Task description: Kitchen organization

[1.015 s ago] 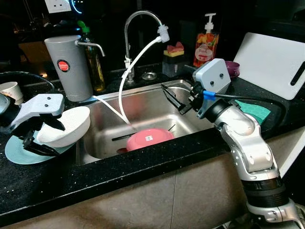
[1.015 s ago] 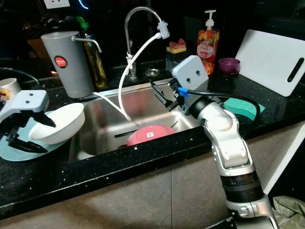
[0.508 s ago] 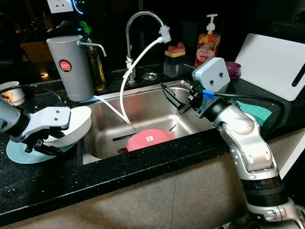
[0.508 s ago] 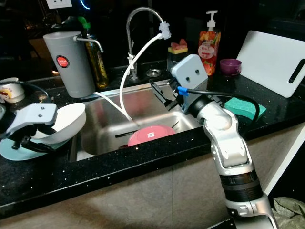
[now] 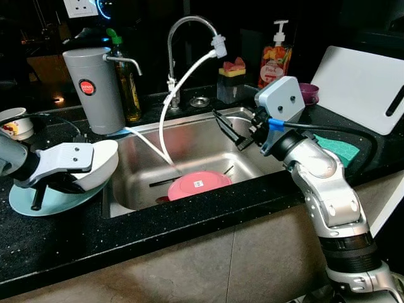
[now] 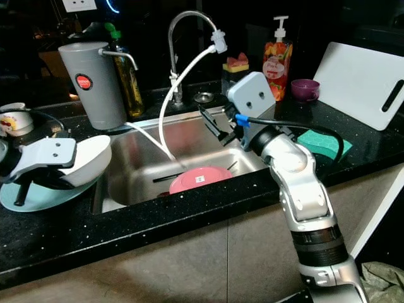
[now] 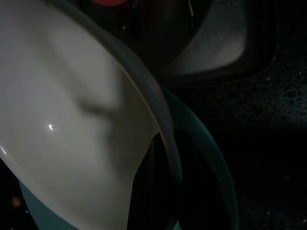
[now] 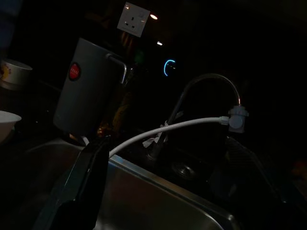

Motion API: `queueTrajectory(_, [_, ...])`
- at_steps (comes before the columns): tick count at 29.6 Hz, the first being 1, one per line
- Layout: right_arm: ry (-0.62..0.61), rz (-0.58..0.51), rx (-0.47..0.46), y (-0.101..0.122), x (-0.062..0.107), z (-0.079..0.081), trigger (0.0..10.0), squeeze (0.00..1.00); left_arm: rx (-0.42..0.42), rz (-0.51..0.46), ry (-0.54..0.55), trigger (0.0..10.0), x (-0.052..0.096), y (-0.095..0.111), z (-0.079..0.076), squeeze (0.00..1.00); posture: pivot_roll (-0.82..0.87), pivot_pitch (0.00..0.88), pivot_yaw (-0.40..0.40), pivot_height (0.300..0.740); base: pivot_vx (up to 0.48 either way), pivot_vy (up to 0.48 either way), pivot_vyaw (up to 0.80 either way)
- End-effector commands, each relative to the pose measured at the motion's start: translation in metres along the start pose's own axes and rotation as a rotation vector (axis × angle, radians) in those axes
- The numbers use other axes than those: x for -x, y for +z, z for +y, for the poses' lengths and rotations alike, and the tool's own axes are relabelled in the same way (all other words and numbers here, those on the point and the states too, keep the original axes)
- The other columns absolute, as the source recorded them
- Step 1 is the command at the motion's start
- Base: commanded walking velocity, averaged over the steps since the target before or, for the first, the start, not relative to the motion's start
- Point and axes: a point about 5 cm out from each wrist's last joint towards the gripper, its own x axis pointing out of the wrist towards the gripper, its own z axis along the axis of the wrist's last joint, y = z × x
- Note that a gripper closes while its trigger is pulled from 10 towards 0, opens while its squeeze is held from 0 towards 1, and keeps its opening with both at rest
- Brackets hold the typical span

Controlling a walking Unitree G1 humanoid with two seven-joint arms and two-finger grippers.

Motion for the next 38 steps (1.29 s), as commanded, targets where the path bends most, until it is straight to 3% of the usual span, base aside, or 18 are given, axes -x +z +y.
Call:
queueTrajectory(1, [-0.012, -0.022, 0.011, 0.005, -0.001, -0.002, 10.0, 0.00, -0.048, 0.027, 0.021, 0.0, 0.006, 0.003, 0.004, 0.00, 0.17, 0.086, 0.051, 0.740, 0.000, 0.000, 0.00])
queueTrajectory(2, [-0.014, -0.020, 0.007, 0.005, -0.001, -0.002, 10.0, 0.00, -0.108, 0.058, 0.051, 8.6, 0.010, 0.007, 0.009, 0.00, 0.17, 0.088, 0.049, 0.740, 0.000, 0.000, 0.00])
queueTrajectory(3, [-0.014, -0.018, 0.003, 0.004, 0.000, -0.001, 10.0, 0.00, -0.177, 0.100, 0.084, 10.0, 0.014, 0.012, 0.014, 0.00, 0.17, 0.088, 0.049, 0.740, 0.000, 0.000, 0.00])
queueTrajectory(4, [-0.016, -0.016, -0.002, 0.004, 0.000, 0.000, 10.0, 0.00, -0.239, 0.131, 0.116, 10.0, 0.017, 0.016, 0.019, 0.00, 0.17, 0.088, 0.049, 0.740, 0.000, 0.000, 0.00])
queueTrajectory(5, [-0.016, -0.016, -0.002, 0.004, 0.000, 0.000, 10.0, 0.00, -0.239, 0.131, 0.116, 10.0, 0.017, 0.016, 0.019, 0.00, 0.17, 0.088, 0.049, 0.740, 0.000, 0.000, 0.00])
queueTrajectory(9, [-0.032, -0.015, -0.038, 0.003, -0.001, -0.001, 10.0, 0.00, -0.446, 0.240, 0.276, 10.0, 0.027, 0.038, 0.040, 0.00, 0.17, 0.094, 0.032, 0.740, 0.000, 0.000, 0.00])
queueTrajectory(11, [-0.036, -0.016, -0.052, 0.003, -0.002, -0.001, 10.0, 0.00, -0.488, 0.272, 0.339, 10.0, 0.032, 0.044, 0.048, 0.00, 0.17, 0.095, 0.022, 0.740, 0.000, 0.000, 0.00])
queueTrajectory(13, [-0.037, -0.016, -0.056, 0.002, -0.002, -0.001, 10.0, 0.00, -0.501, 0.284, 0.366, 10.0, 0.033, 0.046, 0.051, 0.00, 0.17, 0.095, 0.022, 0.740, 0.000, 0.000, 0.00])
queueTrajectory(16, [-0.046, -0.021, -0.094, 0.001, -0.006, 0.002, 10.0, 0.00, -0.427, 0.208, 0.588, 10.0, 0.037, 0.057, 0.065, 0.00, 0.19, 0.085, 0.007, 0.740, 0.000, 0.000, 0.00])
queueTrajectory(18, [-0.050, -0.020, -0.107, 0.000, -0.008, 0.002, 10.0, 0.00, -0.428, 0.202, 0.618, 10.0, 0.031, 0.056, 0.063, 0.00, 0.19, 0.083, -0.003, 0.740, 0.000, 0.000, 0.00])
queueTrajectory(20, [-0.052, -0.026, -0.163, 0.001, -0.014, 0.005, 10.0, 0.00, -0.508, 0.199, 0.595, 10.0, 0.001, 0.055, 0.049, 0.00, 0.18, 0.082, -0.023, 0.740, 0.000, 0.000, 0.00])
queueTrajectory(21, [-0.052, -0.026, -0.163, 0.001, -0.014, 0.005, 10.0, 0.00, -0.508, 0.199, 0.595, 10.0, 0.001, 0.055, 0.049, 0.00, 0.18, 0.082, -0.023, 0.740, 0.000, 0.000, 0.00])
queueTrajectory(22, [-0.050, -0.031, -0.218, 0.002, -0.018, 0.006, 10.0, 0.00, -0.551, 0.167, 0.569, 10.0, -0.018, 0.060, 0.040, 0.00, 0.18, 0.084, -0.039, 0.740, 0.000, 0.000, 0.00])
queueTrajectory(24, [-0.047, -0.031, -0.257, 0.002, -0.019, 0.007, 10.0, 0.00, -0.573, 0.152, 0.565, 10.0, -0.027, 0.063, 0.036, 0.00, 0.18, 0.083, -0.042, 0.740, 0.000, 0.000, 0.00])
queueTrajectory(26, [-0.037, 0.001, -0.341, 0.000, -0.030, 0.013, 10.0, 0.00, -0.650, 0.148, 0.593, 10.0, -0.053, 0.072, 0.030, 0.00, 0.18, 0.079, -0.045, 0.740, 0.000, 0.000, 0.00])
queueTrajectory(38, [-0.046, 0.082, -0.373, -0.012, -0.045, 0.029, 10.0, 0.00, -0.661, 0.140, 0.704, 10.0, -0.080, 0.088, 0.027, 0.00, 0.15, 0.067, -0.042, 0.740, 0.000, 0.000, 0.00])
